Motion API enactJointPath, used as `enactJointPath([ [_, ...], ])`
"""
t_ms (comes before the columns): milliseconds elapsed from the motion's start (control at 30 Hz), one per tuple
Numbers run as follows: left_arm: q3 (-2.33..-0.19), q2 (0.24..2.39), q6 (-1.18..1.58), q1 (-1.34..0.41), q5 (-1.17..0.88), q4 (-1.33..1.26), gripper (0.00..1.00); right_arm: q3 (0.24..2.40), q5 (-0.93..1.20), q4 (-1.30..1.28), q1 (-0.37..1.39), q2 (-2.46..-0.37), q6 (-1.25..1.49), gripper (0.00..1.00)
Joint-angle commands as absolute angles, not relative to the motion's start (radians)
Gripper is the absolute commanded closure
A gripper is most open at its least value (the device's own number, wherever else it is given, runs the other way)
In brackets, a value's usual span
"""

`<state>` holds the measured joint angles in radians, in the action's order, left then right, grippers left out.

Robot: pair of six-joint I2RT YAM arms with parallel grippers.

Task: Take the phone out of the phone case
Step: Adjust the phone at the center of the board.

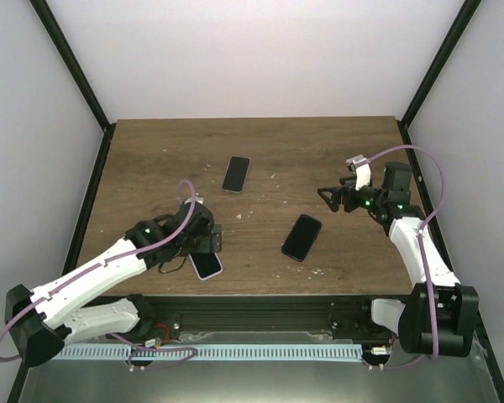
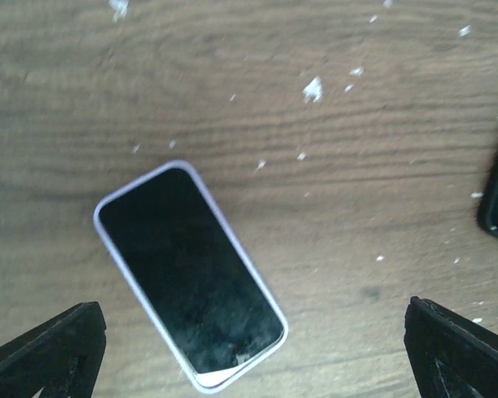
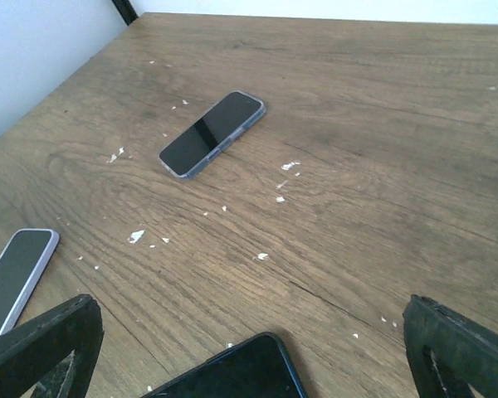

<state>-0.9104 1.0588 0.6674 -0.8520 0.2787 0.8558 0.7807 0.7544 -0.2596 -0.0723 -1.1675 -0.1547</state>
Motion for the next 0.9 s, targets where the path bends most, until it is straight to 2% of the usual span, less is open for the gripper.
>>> enactJointPath([
  [0, -0.883, 1.042, 0.830, -0.872, 0.289, 0.997, 0.00, 0.782, 0.806, -0.234, -0.056, -1.135, -0.205, 0.00],
  [233, -0.916, 1.187, 0.941, -0.861, 0.293, 1.125, 0.00, 0.790, 0.820, -0.240, -0.052, -1.130, -0.230, 0.00],
  [867, -0.965, 1.491, 0.939, -0.673, 0.145, 0.889, 0.00, 0.794, 0.808, -0.245, -0.048, -1.129, -0.250, 0.00],
])
